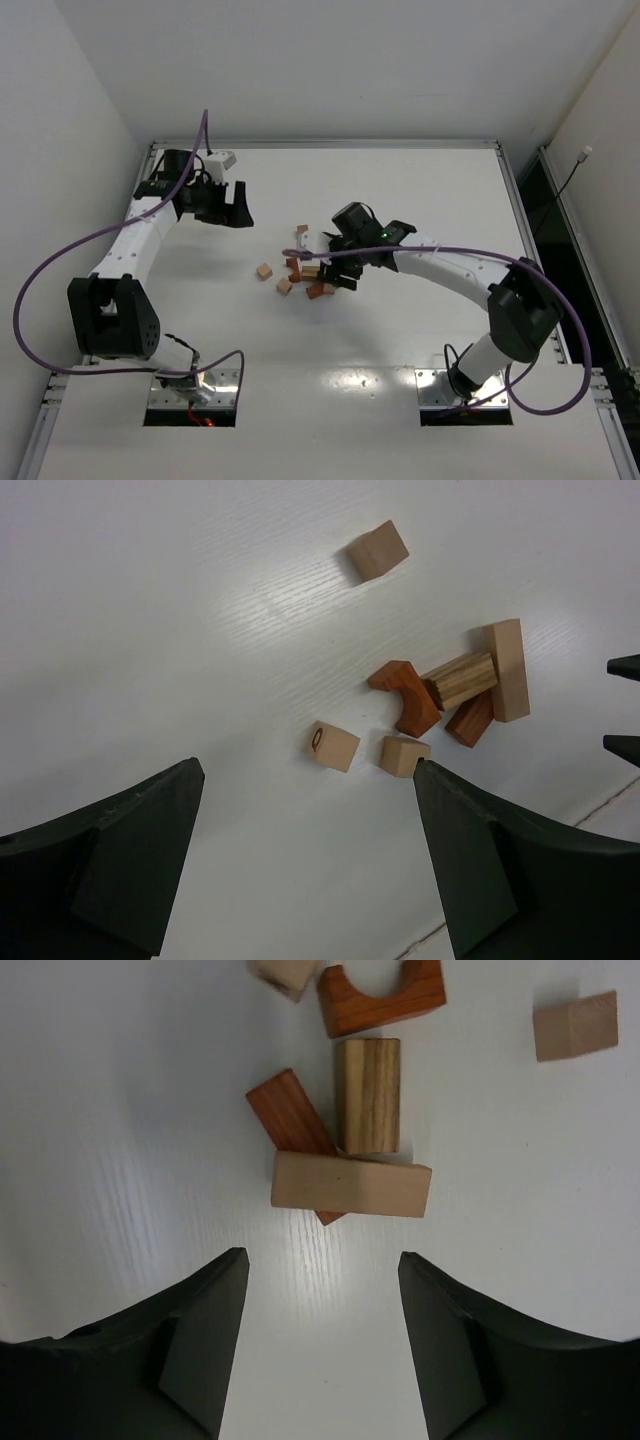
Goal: Build the wood block tower
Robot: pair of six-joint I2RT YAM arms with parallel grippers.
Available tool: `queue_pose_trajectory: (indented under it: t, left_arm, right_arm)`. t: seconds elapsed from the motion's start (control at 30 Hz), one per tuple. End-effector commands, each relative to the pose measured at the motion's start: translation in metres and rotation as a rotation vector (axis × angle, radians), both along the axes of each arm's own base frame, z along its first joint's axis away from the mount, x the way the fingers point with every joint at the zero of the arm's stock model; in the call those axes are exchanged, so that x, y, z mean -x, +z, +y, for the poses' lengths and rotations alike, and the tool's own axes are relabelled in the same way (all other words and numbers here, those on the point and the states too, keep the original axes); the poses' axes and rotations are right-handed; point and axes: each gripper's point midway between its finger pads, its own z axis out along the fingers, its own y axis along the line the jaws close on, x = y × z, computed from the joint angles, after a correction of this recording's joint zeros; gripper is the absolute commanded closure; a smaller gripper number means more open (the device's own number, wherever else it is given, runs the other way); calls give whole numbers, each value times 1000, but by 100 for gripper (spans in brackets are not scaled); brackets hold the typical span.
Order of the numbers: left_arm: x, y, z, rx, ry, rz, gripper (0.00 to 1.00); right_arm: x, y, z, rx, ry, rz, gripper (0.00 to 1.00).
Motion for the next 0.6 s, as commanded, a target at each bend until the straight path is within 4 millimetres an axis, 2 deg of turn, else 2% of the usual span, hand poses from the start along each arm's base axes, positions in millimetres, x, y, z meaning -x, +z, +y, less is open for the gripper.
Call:
queue_pose_trajectory:
  t: [0.0,0.07,0.1,0.13,0.17,0.2,0.23,0.27,0.33,0.37,0.4,0.53,0.57]
  left_arm:
    - [-8,6,-11,30,-19,-37,16]
    - [-8,9,-15,36,-21,-41,16]
    - [-9,9,-14,34,-6,-35,16]
    - [-9,9,-14,34,-6,-35,16]
    - [-8,8,-16,32,-1,-30,16]
    - [-10,4,-14,20,9,-21,16]
    - [-11,3,-11,8,19,-22,16]
    - [-10,3,-15,13,16,-18,16]
    - [-13,3,-13,3,25,-27,16]
    - [-14,2,-9,-15,39,-28,16]
    - [-14,2,-9,-10,46,-24,16]
    - [-14,-1,-7,-19,64,-19,16]
    - [-15,-2,-5,-26,70,-20,16]
  right_arm:
    - [-20,13,10,-117,-336,137,42]
    - [-20,17,13,-188,-565,257,48]
    - [-25,16,8,-210,-746,293,54]
    - [-26,14,1,-185,-773,274,54]
    - [-23,19,5,-205,-848,284,54]
    - [-31,19,-2,-207,-934,252,55]
    - [-30,19,0,-228,-982,283,53]
    - [-32,17,-7,-225,-1032,290,51]
    - [-31,11,-9,-193,-1099,339,51]
    - [-30,3,-7,-181,-1147,373,51]
    - [-34,6,-5,-194,-1168,394,51]
    - [-35,-7,5,-144,-1250,476,46]
    - [-37,-6,11,-151,-1262,498,45]
